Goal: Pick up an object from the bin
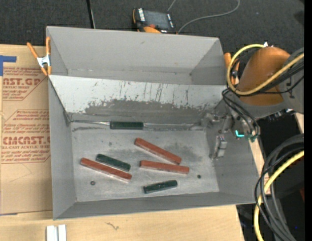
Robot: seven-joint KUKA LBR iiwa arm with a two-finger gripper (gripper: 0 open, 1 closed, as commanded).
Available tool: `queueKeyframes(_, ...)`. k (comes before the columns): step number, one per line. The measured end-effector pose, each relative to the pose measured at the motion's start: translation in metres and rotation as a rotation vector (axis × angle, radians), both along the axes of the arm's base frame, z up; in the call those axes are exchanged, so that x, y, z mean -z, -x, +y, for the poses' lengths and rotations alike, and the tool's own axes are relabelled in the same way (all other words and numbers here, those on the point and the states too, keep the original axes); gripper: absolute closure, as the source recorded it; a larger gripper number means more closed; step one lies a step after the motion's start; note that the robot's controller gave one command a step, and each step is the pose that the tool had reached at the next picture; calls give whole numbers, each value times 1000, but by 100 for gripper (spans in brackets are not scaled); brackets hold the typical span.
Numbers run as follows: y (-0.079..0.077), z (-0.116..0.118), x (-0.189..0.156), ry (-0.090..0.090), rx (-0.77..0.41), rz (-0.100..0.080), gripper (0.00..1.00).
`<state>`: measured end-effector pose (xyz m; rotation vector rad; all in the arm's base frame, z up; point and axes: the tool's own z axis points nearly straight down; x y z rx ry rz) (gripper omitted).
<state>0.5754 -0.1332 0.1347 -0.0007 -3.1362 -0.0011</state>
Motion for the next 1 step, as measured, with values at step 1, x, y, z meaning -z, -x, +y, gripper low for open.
queueKeyframes(1,-16,90,66,-2,-46,-2,0)
